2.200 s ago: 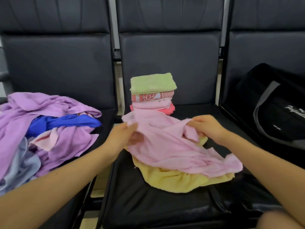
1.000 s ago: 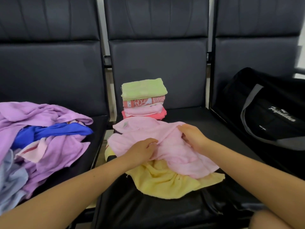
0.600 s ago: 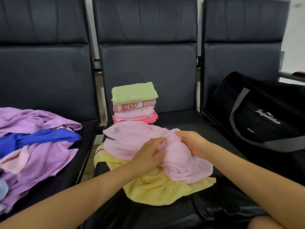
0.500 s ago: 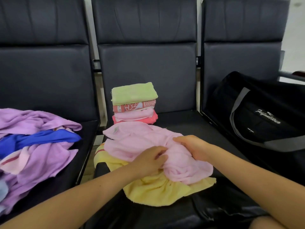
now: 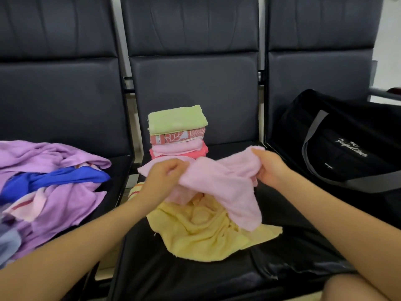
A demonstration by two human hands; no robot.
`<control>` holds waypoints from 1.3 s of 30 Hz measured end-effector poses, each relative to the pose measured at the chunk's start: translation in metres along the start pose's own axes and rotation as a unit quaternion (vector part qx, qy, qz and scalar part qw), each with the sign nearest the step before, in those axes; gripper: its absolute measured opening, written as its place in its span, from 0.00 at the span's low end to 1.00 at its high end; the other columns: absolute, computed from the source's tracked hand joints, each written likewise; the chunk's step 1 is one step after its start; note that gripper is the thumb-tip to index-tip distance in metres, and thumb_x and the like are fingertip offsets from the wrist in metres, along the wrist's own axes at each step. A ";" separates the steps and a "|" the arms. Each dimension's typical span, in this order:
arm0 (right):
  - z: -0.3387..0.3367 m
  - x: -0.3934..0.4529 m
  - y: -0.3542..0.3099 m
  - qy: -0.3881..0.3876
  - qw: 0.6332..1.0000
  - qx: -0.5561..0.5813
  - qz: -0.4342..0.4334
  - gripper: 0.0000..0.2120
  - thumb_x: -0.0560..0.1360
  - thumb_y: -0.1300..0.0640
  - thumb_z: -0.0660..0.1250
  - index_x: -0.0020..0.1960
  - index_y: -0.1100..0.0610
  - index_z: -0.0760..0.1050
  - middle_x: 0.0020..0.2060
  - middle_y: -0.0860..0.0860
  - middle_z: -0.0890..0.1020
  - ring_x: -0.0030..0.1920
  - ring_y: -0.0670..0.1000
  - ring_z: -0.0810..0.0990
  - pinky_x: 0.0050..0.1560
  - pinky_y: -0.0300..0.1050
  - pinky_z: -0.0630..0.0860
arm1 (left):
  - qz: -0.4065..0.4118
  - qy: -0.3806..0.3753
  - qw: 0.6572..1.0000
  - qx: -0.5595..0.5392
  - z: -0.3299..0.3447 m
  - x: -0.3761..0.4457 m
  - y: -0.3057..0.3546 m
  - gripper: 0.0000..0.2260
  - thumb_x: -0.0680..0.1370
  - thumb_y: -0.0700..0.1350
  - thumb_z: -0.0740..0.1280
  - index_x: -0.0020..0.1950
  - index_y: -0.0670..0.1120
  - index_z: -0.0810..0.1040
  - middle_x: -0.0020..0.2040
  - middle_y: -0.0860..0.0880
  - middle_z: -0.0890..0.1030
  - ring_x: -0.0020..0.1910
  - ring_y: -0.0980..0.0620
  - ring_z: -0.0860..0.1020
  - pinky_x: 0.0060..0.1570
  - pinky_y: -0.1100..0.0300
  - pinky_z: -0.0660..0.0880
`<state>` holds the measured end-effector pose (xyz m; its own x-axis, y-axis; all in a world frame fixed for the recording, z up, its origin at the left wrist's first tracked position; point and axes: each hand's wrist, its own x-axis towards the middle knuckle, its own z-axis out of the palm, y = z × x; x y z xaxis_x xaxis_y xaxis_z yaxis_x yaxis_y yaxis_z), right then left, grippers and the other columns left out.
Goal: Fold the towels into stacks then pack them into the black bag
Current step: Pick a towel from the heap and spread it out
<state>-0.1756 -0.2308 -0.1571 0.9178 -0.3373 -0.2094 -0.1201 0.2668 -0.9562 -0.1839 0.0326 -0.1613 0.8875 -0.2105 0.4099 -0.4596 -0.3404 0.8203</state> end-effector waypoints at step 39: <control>-0.020 -0.068 -0.014 -0.035 0.993 -0.108 -0.034 0.17 0.78 0.57 0.65 0.66 0.61 0.72 0.58 0.58 0.79 0.57 0.56 0.79 0.52 0.50 0.78 | -0.196 0.093 0.975 -0.054 -0.016 -0.011 0.031 0.09 0.79 0.42 0.56 0.42 0.44 0.73 0.41 0.48 0.74 0.42 0.49 0.70 0.39 0.57 0.66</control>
<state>-0.2443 -0.2297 -0.1336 0.9498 -0.2821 -0.1354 -0.1284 0.0434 -0.9908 -0.2076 0.0391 -0.1338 0.9895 0.0893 0.1139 -0.0872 -0.2600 0.9617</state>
